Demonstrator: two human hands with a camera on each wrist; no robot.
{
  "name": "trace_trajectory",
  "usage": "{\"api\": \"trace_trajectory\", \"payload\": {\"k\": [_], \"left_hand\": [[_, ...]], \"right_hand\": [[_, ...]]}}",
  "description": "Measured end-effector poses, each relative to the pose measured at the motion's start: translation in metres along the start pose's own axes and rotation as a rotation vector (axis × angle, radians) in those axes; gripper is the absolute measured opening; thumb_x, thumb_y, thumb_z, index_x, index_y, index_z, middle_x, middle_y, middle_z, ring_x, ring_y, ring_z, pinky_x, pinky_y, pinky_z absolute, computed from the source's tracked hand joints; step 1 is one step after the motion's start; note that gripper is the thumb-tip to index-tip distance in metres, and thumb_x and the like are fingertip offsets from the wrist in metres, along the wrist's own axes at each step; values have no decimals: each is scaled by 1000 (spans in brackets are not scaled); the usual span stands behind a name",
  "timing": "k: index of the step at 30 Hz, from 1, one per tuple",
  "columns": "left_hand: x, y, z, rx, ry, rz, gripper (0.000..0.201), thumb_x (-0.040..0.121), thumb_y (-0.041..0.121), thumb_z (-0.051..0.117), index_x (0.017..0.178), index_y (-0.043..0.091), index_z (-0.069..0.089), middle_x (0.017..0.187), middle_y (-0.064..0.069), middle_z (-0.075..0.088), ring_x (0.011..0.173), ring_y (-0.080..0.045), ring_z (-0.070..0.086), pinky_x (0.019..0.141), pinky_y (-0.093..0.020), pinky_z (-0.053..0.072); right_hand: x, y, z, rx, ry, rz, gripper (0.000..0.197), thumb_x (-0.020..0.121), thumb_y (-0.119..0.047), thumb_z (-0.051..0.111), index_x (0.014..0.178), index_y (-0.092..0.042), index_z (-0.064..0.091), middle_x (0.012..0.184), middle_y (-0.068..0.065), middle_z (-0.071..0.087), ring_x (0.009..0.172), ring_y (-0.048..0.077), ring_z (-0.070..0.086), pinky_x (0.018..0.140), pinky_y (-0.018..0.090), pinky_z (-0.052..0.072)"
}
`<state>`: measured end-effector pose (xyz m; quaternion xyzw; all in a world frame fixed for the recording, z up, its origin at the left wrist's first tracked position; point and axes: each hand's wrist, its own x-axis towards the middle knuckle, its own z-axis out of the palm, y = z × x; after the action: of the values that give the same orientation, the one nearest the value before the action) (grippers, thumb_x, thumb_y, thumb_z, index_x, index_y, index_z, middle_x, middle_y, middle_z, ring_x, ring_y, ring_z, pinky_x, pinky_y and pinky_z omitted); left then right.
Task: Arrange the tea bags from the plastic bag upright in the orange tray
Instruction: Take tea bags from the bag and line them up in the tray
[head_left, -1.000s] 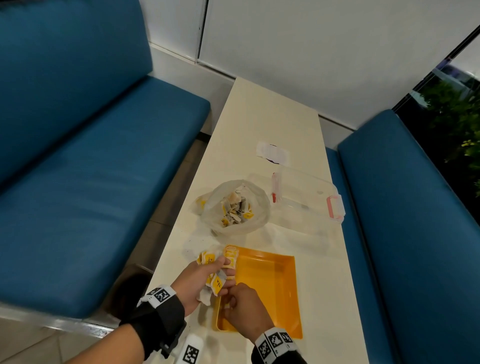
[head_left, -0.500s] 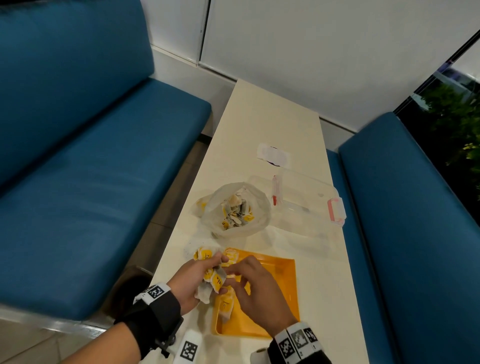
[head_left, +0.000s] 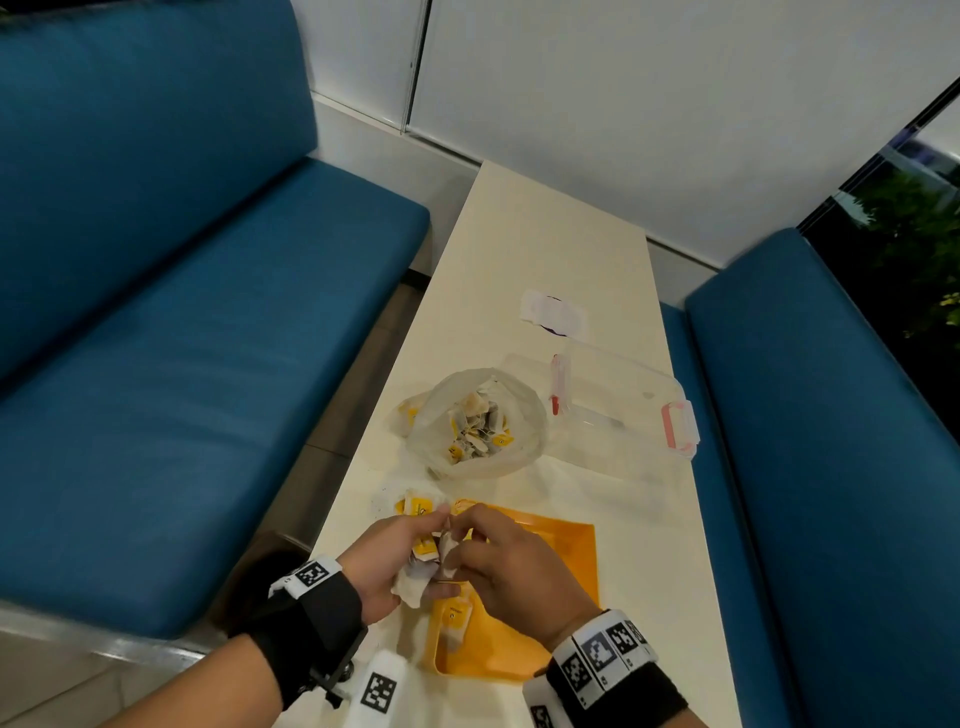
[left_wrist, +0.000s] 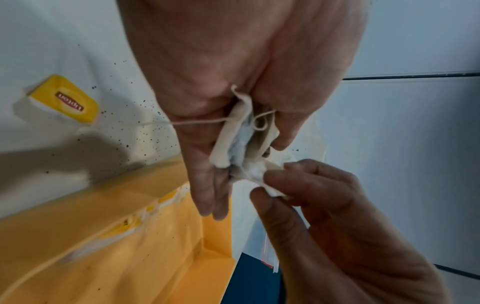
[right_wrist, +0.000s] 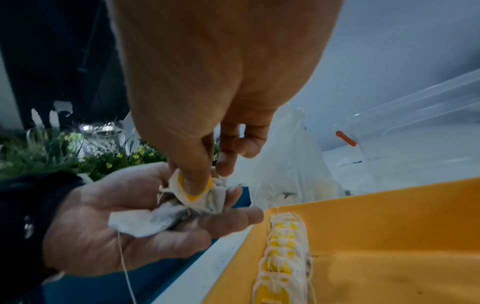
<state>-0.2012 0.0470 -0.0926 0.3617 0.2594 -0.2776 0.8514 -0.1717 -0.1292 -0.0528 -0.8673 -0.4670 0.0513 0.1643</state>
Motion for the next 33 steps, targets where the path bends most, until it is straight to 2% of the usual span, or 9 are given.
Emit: {"api": "trace_trajectory", "payload": {"k": [5,9,13,15,18,22,28,31,33], "left_hand": [[1,4,-6,19,22,2,41,95,39,63,117,5,64,109,-24,72,105,-45,69,90,-51,53],[3,9,-11,45,53,11,48,98,38,59,127,-1,58,116,-24,72,105,-43,70,88,-49,56],[4,9,-14,57,64,21,51,98,38,59,130,-3,58,114,-23,72,104,-42,71,89,-50,56],[3,9,-13,61,63,23,51,98,38,59,129,-3,58,115,-23,72,104,-42,71,90,-50,56],[2,9,-10,69,69,18,49,98,38,59,128,-2,59,113,-22,73,103,-41,71,77,-44,61],[1,6,-7,81,74,23,45,99,36,58,125,-1,62,113,-21,73,102,-40,72,66,-36,62],[2,1,-6,96,62,16,43,98,37,61,123,2,64,115,-19,73,108,-41,70,82,-43,58],[2,-2,-5,110,61,16,37,98,36,60,118,4,66,114,-19,74,108,-41,70,87,-45,55],[2,-3,-3,118,59,19,33,99,35,59,114,6,67,114,-19,74,108,-41,70,94,-49,53]], "right_hand": [[-4,6,-15,162,54,271,8,89,-27,64,90,-25,71,115,-16,54,91,0,58,73,14,46],[-9,13,-14,334,42,613,7,85,-21,68,85,-27,66,89,-10,68,74,6,62,71,31,54],[-16,14,-7,463,-10,775,9,86,-17,63,82,-25,61,79,-3,68,64,13,68,65,33,56],[-19,13,-4,512,-27,813,8,89,-14,59,85,-21,60,77,0,68,62,14,69,63,31,55],[-22,11,3,533,-64,826,5,91,-17,58,88,-21,60,70,4,71,63,11,67,65,29,53],[-27,6,17,603,-127,847,4,90,-24,62,87,-24,59,68,-3,68,59,9,58,61,27,48],[-27,-3,34,620,-256,847,12,87,-17,66,83,-25,57,44,-12,48,41,1,39,46,17,32],[-23,-6,45,589,-333,854,10,83,-19,66,83,-27,60,53,-11,53,42,-1,42,47,18,34],[-21,-8,53,509,-337,831,11,82,-20,65,82,-30,60,66,-13,56,56,-2,49,55,15,37]]}}
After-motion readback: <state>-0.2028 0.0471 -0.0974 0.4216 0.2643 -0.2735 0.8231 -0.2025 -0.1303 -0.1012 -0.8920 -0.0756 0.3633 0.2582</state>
